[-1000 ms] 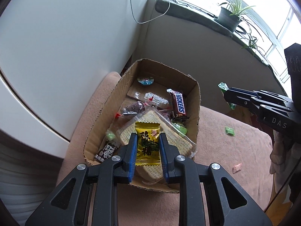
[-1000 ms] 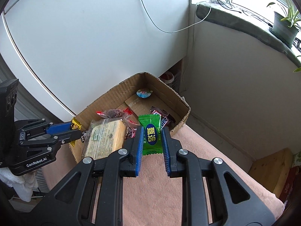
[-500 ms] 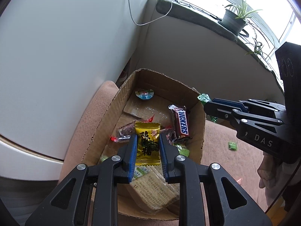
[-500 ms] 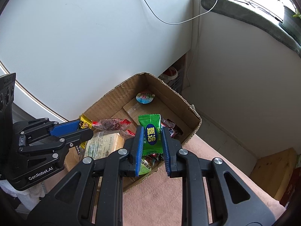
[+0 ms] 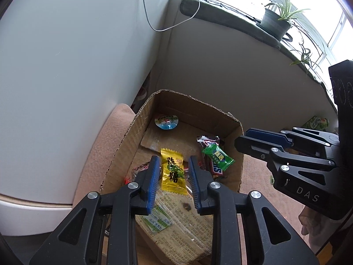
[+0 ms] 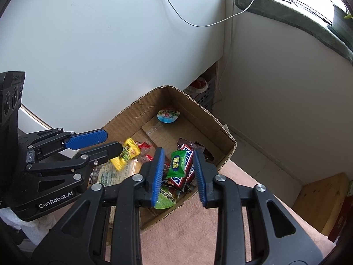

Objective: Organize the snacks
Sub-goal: 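Carry both candies into the cardboard box and open both grippers, then move both open grippers back toward the pink and light-green candies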

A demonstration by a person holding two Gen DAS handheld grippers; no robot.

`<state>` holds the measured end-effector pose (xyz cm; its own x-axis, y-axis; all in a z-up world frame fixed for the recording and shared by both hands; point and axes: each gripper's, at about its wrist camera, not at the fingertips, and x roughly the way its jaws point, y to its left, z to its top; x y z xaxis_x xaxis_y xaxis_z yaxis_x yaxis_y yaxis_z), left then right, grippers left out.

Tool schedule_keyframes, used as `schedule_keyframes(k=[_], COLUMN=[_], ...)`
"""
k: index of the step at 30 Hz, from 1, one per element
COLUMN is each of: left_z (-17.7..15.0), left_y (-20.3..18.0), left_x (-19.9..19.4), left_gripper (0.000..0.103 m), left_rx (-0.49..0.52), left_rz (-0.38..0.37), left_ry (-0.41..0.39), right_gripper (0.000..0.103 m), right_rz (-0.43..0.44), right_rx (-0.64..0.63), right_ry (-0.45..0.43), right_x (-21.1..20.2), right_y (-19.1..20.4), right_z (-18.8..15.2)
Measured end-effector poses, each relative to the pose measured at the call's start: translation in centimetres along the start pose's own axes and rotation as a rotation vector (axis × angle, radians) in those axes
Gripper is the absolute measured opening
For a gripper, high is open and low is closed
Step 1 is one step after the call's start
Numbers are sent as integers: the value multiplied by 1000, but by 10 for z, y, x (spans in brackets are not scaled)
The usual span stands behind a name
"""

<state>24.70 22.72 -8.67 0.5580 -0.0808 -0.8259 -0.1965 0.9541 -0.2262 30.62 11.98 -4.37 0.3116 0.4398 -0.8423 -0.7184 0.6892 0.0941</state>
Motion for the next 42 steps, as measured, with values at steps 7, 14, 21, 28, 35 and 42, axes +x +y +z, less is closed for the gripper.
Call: schedule_keyframes(k=[7,14,21,28,35,42], left_z=[-1,-2,-5,-14,-28,-35], left_y=[0,-6,-34,-75,-120,-155], left_x=[-3,-13,-15,-10,6,24], left_gripper=[39,39,39,39,39,39], left_rx=[0,3,48,104,190,271], left_rz=[14,5,-38,-101,-161,-192], left_ry=[-8,-24,-22,5,63,111], right_gripper=[45,62,62,62,62,62], right_rz=[-9,-21,-62,-128,-124,-111], right_rx=[17,47,133,228,298,232], right_ry=[-14,-53,-80,-54,-8,66], right_x=[-9,-43,-86,-109,-115,-103], right_y=[-5,-25,-67,-109,-138,-134], right_z=[-3,-22,-60,-114,-168,-211])
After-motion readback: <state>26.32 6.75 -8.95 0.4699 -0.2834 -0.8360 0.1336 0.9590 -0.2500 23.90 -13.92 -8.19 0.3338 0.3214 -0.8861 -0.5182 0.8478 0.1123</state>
